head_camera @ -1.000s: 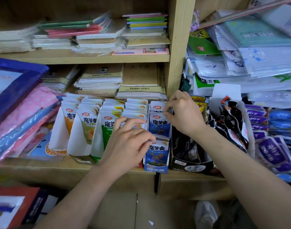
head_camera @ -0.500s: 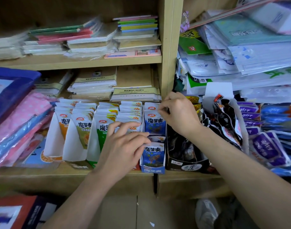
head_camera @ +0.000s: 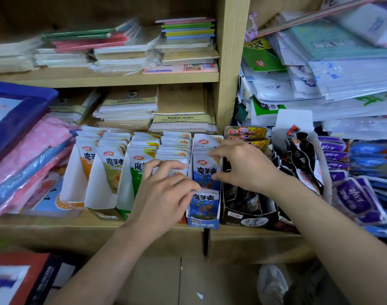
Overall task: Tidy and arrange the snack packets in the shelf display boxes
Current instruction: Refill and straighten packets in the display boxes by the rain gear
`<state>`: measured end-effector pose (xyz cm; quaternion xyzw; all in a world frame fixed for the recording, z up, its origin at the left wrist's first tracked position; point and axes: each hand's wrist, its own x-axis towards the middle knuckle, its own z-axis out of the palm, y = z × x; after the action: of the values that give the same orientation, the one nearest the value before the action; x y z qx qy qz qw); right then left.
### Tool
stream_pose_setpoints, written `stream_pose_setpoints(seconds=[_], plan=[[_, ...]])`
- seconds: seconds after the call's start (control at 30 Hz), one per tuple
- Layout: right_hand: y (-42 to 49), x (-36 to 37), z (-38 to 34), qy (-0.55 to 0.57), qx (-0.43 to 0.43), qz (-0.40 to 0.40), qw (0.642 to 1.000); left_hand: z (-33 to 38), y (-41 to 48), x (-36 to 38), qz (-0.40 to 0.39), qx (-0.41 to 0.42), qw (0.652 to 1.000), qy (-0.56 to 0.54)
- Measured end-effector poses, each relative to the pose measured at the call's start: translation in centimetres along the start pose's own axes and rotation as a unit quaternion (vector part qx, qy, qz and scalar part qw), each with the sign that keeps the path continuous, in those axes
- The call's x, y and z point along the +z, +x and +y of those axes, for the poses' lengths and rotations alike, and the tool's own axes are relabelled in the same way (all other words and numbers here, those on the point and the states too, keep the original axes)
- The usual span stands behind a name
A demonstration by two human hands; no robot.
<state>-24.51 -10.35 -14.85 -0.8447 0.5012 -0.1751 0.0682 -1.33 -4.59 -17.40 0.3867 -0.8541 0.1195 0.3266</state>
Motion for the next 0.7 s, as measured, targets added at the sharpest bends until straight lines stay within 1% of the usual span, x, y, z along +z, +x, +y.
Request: stream_pose_setpoints(seconds=[0.13,0.23,0.3,0.4,0.5,0.6,0.7], plan=[[0.4,0.6,-0.3,-0.032,0.022,0.067,0.997,0.0,0.4,0.1,0.005,-0.003,1.0,0.007],[1.0,0.9,-0.4,-0.034,0.046,0.067,0.996,-0.2,0.9,0.4,-0.004,-0.015,1.0,0.027],[1.5,0.7,-0.1,0.003,0.045,0.072,0.996,-0.3,1.5,0.6,-0.005,-0.029,0.999,0.034],[1.6,0.0,0.6,0.1,0.048,0.083,0.99,-0.4,2.9,1.0,0.001,-0.053,0.998,0.04],[0.8,-0.6,0.6,0.162,0.037,0.051,0.985,-1.0,4.4,1.7,0.005,-0.079,0.995,0.057],[0.0,-0.2,0.8,0.155,0.012,0.03,0.987,-1.2,5.7,2.7,-0.003,-0.094,0.993,0.077],[-0.1,0.4,0.9,0.1,0.011,0.078,0.992,-1.1,6.6,3.6,-0.035,-0.121,0.986,0.108]])
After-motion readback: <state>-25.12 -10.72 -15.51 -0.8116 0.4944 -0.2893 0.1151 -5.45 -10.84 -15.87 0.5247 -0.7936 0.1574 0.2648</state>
